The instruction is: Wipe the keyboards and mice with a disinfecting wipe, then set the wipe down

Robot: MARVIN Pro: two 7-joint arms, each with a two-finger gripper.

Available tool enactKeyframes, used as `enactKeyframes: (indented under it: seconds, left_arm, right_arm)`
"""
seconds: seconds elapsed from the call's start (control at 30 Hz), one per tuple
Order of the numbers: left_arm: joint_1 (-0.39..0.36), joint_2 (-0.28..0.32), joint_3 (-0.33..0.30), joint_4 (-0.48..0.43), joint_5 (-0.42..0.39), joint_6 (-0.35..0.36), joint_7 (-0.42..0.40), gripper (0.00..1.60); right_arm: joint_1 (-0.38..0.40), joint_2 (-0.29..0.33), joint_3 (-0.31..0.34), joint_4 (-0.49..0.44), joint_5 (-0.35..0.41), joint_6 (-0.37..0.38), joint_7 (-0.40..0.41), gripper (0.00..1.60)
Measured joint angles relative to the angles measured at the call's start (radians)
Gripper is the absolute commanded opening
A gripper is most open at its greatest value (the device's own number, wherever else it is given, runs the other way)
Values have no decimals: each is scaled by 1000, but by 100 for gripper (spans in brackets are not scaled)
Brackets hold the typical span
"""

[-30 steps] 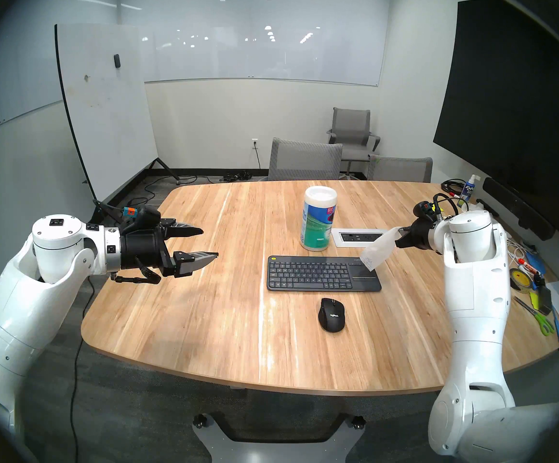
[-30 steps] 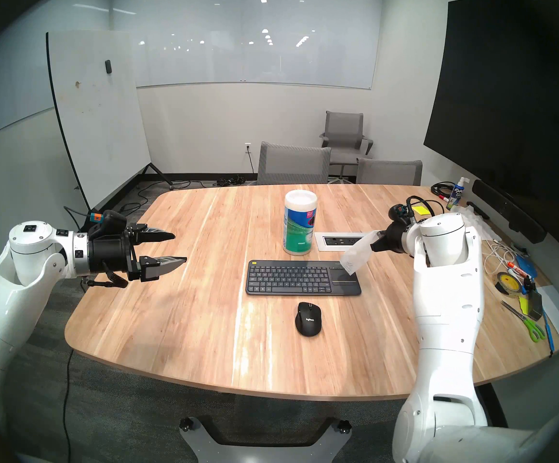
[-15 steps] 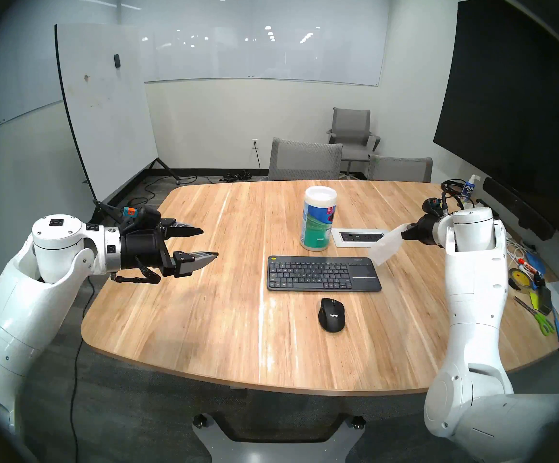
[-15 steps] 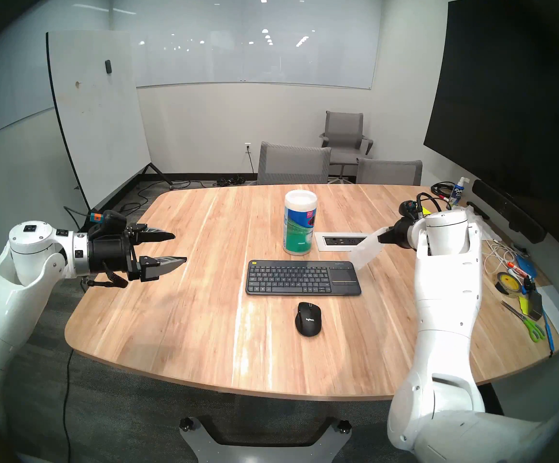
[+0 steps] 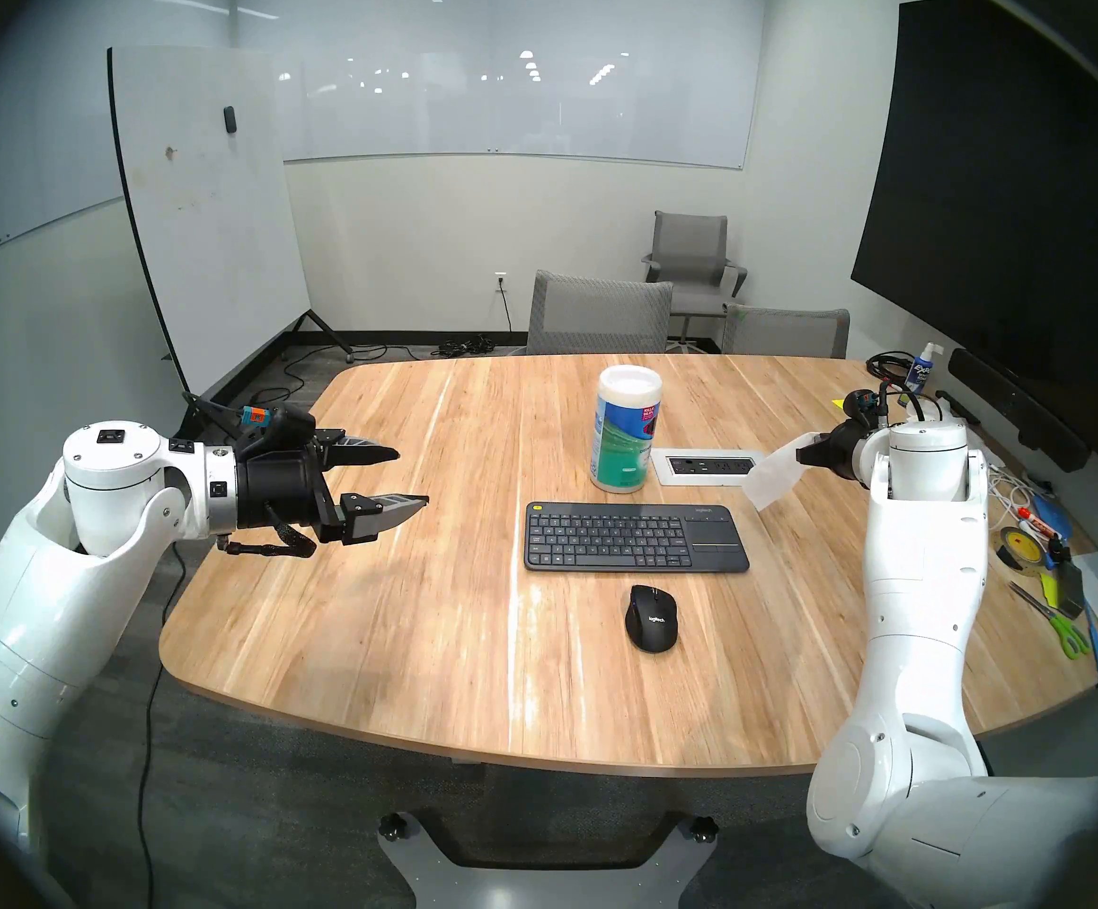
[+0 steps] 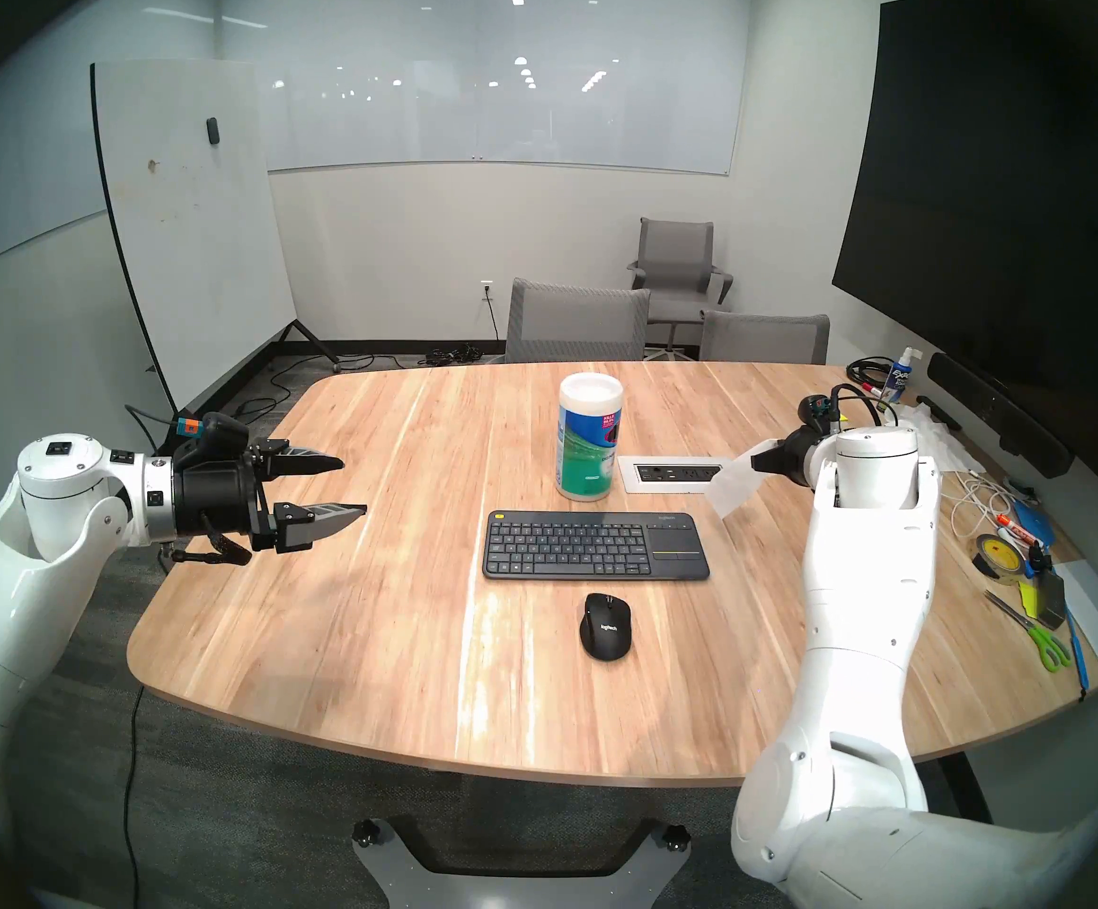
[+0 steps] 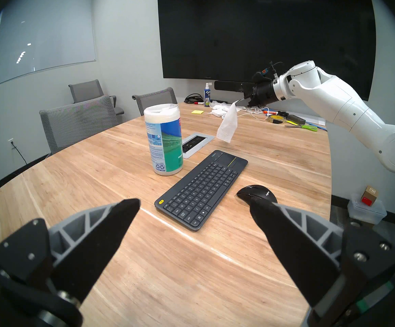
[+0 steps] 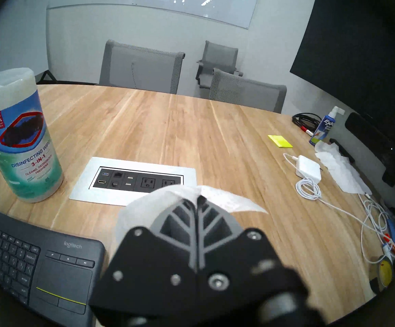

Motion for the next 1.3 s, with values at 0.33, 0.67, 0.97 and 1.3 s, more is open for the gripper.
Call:
enactKeyframes:
  seconds: [0.33,0.67,0.97,1.3]
  left_arm:
    - [0,0,0,0,0,0,0,160]
    - [0,0,0,0,0,0,0,160]
    - [0,0,0,0,0,0,0,160]
    - [0,0,0,0,0,0,0,160]
  right_arm:
    - [-27,-46,32,7,12,-66,-74,0]
    - [-27,-62,47,16,19,-78,-88,0]
    - [-25,-63,44,28,18,-77,-92,0]
    - [-24,-61,43,32,18,-76,-94,0]
